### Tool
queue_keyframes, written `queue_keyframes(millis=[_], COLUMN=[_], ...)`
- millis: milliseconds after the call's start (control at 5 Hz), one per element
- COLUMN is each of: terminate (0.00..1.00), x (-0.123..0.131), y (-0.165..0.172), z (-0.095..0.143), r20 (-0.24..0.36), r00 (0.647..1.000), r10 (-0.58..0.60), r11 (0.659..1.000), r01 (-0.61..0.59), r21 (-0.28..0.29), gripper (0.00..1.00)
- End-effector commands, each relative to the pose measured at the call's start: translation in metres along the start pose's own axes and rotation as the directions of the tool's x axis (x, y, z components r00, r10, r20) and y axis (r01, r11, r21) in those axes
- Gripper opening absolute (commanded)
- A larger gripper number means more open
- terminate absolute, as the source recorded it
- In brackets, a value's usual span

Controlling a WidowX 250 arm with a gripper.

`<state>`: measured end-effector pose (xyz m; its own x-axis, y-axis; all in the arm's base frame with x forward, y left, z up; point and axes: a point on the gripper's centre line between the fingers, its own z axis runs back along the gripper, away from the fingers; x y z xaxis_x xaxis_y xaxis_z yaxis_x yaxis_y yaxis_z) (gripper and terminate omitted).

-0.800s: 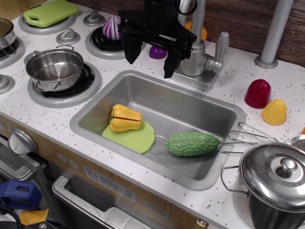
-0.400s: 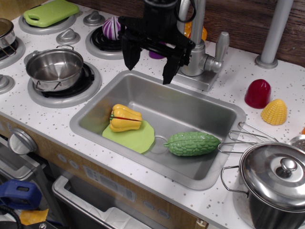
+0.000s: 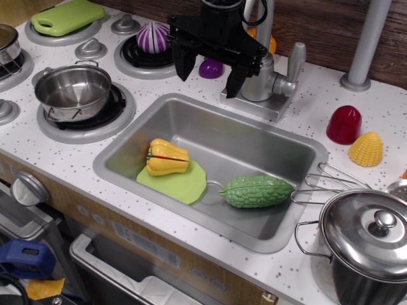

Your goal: Turn faucet front to left

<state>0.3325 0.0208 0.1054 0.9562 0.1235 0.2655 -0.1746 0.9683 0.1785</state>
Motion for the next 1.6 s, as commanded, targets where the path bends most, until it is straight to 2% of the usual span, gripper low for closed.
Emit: queue_keyframes(millis=[0,200,600,800,1400], terminate=[0.0,0.0,0.0,0.0,0.0], x=[0.027,0.04,0.054,0.06,0.071], y=[-0.005,-0.007,0.001,0.013,0.055], z=[0.017,0.011,0.006,0.005,-0.005], r20=[0.159,0.219,0.254,0.263,0.316], r00=[0.987,0.975,0.967,0.965,0.945], r10=[0.02,0.033,0.001,-0.011,-0.087], r11=[0.997,0.997,0.995,0.993,0.982], r01=[-0.031,-0.048,-0.027,-0.02,0.027], r21=[0.071,0.062,0.099,0.114,0.188], gripper=[1.0,1.0,1.0,0.0,0.0])
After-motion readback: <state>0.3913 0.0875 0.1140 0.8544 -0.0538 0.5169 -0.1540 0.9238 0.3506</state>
